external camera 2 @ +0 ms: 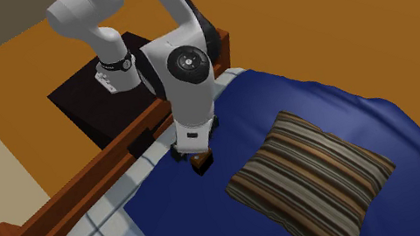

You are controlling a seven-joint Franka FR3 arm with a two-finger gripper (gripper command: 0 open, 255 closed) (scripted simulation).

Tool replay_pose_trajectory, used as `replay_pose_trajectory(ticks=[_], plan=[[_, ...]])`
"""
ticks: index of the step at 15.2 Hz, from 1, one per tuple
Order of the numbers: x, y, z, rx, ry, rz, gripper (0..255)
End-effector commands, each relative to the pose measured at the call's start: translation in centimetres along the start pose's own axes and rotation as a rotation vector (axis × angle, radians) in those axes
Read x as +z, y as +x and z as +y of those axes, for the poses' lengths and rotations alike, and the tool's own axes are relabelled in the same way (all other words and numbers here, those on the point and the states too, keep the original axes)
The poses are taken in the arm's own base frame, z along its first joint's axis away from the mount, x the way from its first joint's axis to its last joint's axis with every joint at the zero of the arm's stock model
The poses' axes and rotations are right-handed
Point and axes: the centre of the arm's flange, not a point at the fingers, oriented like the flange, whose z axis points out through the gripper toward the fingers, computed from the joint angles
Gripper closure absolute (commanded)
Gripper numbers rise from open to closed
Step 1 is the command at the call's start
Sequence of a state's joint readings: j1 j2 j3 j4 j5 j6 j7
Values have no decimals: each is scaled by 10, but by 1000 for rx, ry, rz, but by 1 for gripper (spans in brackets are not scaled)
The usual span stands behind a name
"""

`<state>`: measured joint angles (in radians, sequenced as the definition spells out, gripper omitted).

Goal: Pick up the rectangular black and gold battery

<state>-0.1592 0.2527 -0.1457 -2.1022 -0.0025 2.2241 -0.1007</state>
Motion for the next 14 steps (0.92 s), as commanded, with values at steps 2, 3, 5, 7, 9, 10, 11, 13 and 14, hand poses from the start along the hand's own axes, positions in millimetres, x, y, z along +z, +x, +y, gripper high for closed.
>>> replay_pose_trajectory(ticks=[2, 3, 5, 7, 9, 10, 11, 13, 14], plan=[[16, 5, 2, 1, 0, 0, 0], [22, 5, 2, 1, 0, 0, 0], [32, 7, 2, 1, 0, 0, 0], [40, 8, 2, 1, 0, 0, 0], [40, 8, 2, 1, 0, 0, 255], [40, 8, 2, 1, 0, 0, 255], [40, 8, 2, 1, 0, 0, 255], [40, 8, 2, 1, 0, 0, 255], [40, 7, 2, 1, 0, 0, 255]])
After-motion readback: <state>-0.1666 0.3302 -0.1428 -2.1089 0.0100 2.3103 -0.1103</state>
